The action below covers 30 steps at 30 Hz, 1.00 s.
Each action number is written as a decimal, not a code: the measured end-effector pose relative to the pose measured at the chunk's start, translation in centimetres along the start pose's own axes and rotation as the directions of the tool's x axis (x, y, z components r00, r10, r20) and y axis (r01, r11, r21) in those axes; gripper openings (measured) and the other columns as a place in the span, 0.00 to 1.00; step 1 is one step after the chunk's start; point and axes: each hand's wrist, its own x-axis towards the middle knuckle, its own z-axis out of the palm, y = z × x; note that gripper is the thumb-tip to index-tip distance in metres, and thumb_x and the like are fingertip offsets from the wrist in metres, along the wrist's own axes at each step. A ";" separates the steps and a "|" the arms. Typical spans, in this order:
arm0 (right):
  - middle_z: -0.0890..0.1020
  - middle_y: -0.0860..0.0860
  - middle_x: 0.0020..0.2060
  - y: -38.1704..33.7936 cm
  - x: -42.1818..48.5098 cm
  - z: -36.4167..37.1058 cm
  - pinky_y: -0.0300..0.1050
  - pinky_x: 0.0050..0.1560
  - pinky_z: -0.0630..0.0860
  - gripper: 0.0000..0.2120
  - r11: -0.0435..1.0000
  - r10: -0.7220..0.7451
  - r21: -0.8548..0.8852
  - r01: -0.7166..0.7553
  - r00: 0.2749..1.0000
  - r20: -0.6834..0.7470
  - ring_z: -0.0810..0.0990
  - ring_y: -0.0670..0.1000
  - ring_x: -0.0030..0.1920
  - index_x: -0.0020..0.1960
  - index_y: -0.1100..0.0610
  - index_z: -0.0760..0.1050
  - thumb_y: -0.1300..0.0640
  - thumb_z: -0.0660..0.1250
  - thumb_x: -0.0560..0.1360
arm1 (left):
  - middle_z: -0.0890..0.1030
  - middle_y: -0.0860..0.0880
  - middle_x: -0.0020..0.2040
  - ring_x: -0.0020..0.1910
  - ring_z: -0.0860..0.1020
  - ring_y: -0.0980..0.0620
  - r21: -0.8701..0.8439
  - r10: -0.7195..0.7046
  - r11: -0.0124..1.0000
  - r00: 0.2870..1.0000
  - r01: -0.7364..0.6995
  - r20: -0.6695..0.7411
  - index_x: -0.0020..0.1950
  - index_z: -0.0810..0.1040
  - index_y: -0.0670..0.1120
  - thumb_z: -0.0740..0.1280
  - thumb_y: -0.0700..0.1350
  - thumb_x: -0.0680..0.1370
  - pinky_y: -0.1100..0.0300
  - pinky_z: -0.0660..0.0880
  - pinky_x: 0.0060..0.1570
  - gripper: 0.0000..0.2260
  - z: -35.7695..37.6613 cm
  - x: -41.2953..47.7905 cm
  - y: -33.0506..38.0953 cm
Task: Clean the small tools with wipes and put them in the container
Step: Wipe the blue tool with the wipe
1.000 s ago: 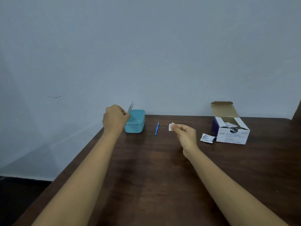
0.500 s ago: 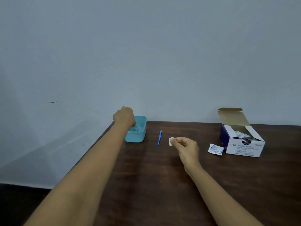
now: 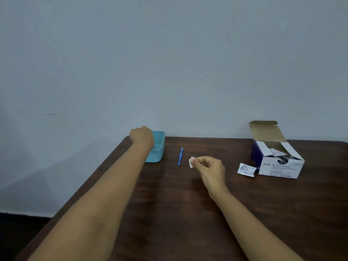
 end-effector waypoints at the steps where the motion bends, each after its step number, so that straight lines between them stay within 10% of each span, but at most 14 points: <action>1: 0.85 0.45 0.36 0.0 0.0 0.0 0.41 0.47 0.78 0.08 1.000 -0.004 0.000 0.004 1.000 0.000 0.83 0.44 0.42 0.35 0.53 0.83 0.52 0.74 0.71 | 0.66 0.51 0.35 0.38 0.75 0.54 -0.004 -0.006 1.000 1.000 0.006 -0.003 0.47 0.72 0.45 0.62 0.39 0.77 0.65 0.63 0.32 0.02 0.0 0.0 0.1; 6: 0.85 0.46 0.36 0.1 0.1 0.0 0.39 0.46 0.77 0.08 1.000 -0.011 0.007 0.011 1.000 0.000 0.83 0.43 0.42 0.35 0.54 0.83 0.51 0.74 0.71 | 0.66 0.51 0.34 0.28 0.65 0.56 -0.039 -0.048 0.998 0.999 0.049 0.013 0.42 0.71 0.45 0.63 0.37 0.76 0.64 0.58 0.26 0.05 -0.3 0.0 0.1; 16: 0.84 0.43 0.37 -0.1 0.2 -0.2 0.37 0.47 0.76 0.04 0.988 0.047 0.153 -0.033 0.995 -0.085 0.82 0.42 0.44 0.39 0.52 0.83 0.55 0.73 0.72 | 0.73 0.45 0.42 0.41 0.78 0.45 -0.376 -0.081 0.925 0.942 -0.050 -0.326 0.44 0.74 0.42 0.65 0.45 0.78 0.59 0.64 0.31 0.07 -3.7 -1.7 2.3; 30: 0.84 0.47 0.40 -0.1 0.4 -0.5 0.28 0.43 0.73 0.05 0.915 0.121 0.401 -0.042 0.977 -0.174 0.80 0.40 0.41 0.39 0.54 0.81 0.60 0.72 0.73 | 0.78 0.46 0.55 0.52 0.80 0.46 -0.332 0.056 0.940 0.995 -0.080 -0.079 0.58 0.76 0.42 0.66 0.45 0.79 0.58 0.71 0.39 0.10 1.4 -5.6 8.4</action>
